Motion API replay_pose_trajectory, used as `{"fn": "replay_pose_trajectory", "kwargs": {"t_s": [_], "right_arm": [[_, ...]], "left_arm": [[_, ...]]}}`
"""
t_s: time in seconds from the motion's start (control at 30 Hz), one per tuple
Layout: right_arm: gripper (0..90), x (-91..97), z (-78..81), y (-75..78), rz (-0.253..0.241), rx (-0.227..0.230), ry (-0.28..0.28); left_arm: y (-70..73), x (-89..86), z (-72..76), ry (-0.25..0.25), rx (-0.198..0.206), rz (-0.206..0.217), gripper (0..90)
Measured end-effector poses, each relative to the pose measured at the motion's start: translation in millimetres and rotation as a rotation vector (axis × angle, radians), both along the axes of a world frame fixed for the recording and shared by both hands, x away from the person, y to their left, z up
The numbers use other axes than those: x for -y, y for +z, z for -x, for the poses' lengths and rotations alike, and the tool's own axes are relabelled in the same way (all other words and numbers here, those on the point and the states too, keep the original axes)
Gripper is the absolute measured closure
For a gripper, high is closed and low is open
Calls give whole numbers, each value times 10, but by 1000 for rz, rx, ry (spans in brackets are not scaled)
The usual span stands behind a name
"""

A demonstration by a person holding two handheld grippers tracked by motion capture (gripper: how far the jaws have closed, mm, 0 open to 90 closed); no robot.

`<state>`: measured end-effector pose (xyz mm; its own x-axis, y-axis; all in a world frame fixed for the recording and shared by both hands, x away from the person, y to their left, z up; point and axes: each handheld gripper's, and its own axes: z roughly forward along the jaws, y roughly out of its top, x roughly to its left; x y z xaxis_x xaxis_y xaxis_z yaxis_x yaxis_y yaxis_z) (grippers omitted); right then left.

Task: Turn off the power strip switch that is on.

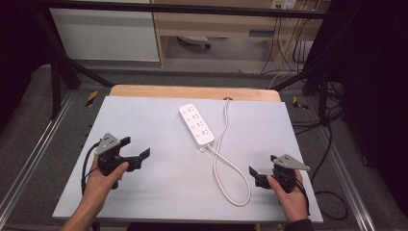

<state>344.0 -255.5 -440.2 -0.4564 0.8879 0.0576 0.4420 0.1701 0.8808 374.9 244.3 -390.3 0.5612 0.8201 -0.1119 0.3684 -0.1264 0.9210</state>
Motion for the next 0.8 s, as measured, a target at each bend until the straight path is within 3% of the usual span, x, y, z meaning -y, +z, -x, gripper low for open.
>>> {"fn": "replay_pose_trajectory", "kwargs": {"t_s": [0.27, 0.43, 0.8], "right_arm": [[33, 9, 2, 5, -9, -4, -3], [32, 10, 2, 2, -8, -6, -6], [30, 16, -3, -2, -11, -7, -6]], "left_arm": [[39, 329, -271, -47, -14, 0, 82], [44, 506, -427, -38, -22, -2, 95], [39, 727, -591, -53, -14, -21, 99]]}}
